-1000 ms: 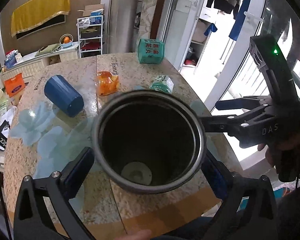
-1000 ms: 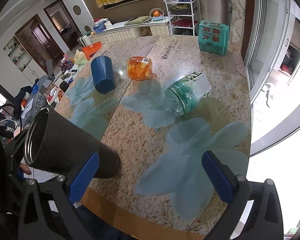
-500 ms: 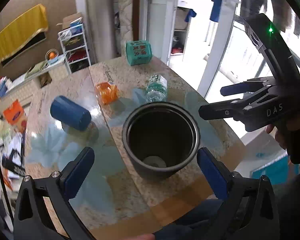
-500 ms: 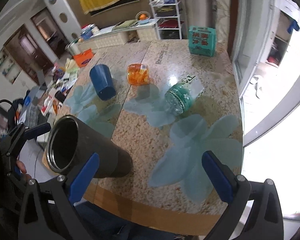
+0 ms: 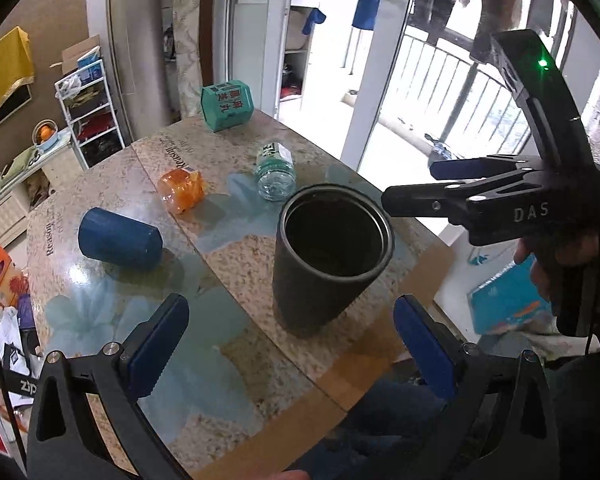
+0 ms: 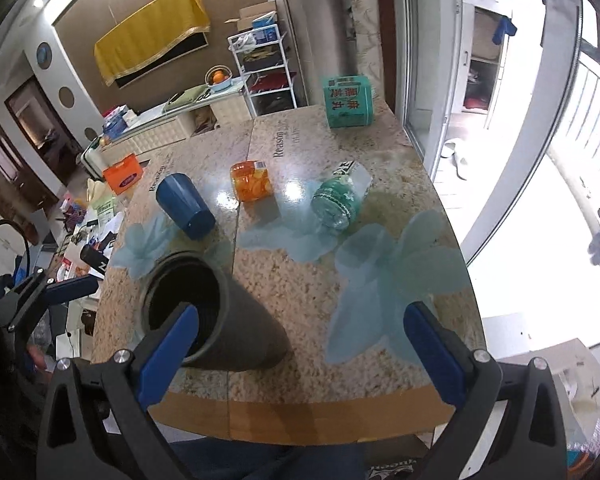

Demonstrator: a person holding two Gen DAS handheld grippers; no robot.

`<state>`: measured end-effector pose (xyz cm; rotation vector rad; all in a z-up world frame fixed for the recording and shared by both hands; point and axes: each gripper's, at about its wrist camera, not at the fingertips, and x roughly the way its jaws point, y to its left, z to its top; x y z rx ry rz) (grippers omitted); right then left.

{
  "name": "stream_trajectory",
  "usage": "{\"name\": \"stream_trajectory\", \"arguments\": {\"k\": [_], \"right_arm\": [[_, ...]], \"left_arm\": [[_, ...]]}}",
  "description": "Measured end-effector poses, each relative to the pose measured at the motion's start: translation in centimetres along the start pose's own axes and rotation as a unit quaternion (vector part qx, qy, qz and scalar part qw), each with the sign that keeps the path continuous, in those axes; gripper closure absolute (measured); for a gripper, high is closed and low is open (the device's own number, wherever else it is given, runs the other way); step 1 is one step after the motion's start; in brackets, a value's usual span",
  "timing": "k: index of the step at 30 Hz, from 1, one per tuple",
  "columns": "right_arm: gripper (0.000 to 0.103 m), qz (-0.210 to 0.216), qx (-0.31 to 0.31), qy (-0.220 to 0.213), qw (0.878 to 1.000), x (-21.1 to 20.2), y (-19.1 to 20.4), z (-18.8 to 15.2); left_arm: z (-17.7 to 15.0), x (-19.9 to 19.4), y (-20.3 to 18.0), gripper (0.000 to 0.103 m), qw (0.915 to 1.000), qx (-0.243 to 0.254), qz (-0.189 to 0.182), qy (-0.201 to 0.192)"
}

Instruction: Flip cup upright

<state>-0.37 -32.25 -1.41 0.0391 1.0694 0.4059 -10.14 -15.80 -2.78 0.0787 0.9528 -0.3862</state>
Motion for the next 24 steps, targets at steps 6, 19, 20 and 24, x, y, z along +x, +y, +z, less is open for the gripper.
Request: {"name": "stream_trajectory", "arguments": {"k": [6, 19, 20, 24], "right_arm": [[0.000, -0.014, 0.010, -0.014, 1.000, -1.2, 2.2, -0.8], [0.000, -0.030, 0.015, -0.036, 0.999, -2.5, 4.4, -1.5], [0.000, -0.031, 0.015, -0.037, 0.999, -2.5, 4.5, -1.5], [0.000, -0.030, 0.016, -0.045, 0.998, -2.8, 4.8, -1.5]], "left_arm": [[-0.9, -0.9, 0.6, 0.000, 0.9999, 0.010, 0.005, 0.005], [-0.7, -3.3, 2.1, 0.000, 0.9992, 0.014, 0.030, -0.023], [-0.7, -3.4, 2.3, 0.000, 0.9991, 0.013, 0.032, -0.024], [-0.4, -4.1, 2.5, 0.000, 0.9980, 0.013, 0.050, -0.038]]}}
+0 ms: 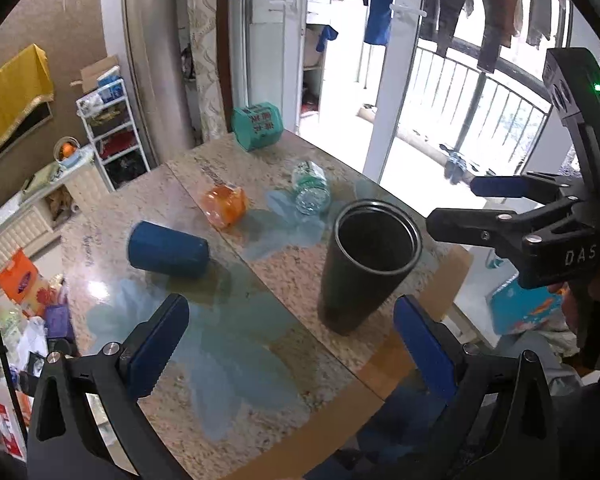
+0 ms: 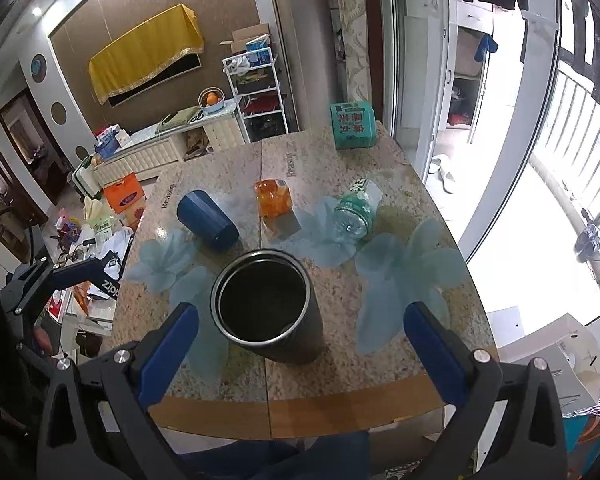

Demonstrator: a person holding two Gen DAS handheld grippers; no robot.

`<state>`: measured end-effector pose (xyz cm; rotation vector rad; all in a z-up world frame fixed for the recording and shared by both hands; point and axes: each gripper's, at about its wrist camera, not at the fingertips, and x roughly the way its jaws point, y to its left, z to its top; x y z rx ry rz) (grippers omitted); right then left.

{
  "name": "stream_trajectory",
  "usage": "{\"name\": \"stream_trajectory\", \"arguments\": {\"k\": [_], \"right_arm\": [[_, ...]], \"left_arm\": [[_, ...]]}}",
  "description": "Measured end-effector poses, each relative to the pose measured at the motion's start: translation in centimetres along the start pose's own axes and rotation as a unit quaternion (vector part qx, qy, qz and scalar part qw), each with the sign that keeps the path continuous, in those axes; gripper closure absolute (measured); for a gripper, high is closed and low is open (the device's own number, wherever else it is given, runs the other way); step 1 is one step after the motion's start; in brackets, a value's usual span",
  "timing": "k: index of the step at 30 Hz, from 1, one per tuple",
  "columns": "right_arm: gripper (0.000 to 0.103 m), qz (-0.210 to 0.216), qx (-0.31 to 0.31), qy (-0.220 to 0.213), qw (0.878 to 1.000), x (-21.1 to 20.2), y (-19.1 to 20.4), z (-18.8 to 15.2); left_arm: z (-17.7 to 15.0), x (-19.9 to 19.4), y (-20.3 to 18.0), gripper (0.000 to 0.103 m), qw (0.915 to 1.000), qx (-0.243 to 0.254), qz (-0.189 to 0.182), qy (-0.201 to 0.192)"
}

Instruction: Flip cup upright

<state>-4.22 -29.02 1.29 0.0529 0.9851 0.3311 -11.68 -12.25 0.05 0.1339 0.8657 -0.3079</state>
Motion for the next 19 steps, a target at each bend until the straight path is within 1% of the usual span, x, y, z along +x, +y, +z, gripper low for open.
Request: {"name": "stream_trajectory", "arguments": {"k": [2, 10, 15, 19], "right_arm": [[0.000, 0.000, 0.000, -0.005, 1.000, -0.1, 0.0, 0.2], [0.000, -0.003, -0.005, -0.017, 1.000, 0.0, 0.5, 0.5], [0.000, -0.002, -0.005, -0.017, 1.000, 0.1, 0.6, 0.5], [0.000, -0.003, -0.006, -0.017, 1.000, 0.1, 0.5, 0.5]], "left_arm": [[0.2, -0.3, 0.0, 0.000, 1.0000, 0.004, 0.002, -0.007], [0.7, -0.7, 1.0, 0.000, 0.9998, -0.006, -0.004, -0.018], [0.7, -0.8, 1.4, 0.000, 0.9998, -0.008, -0.001, -0.021], [0.7, -1.0, 1.4, 0.000, 0.9996, -0.005, -0.006, -0.027]]}}
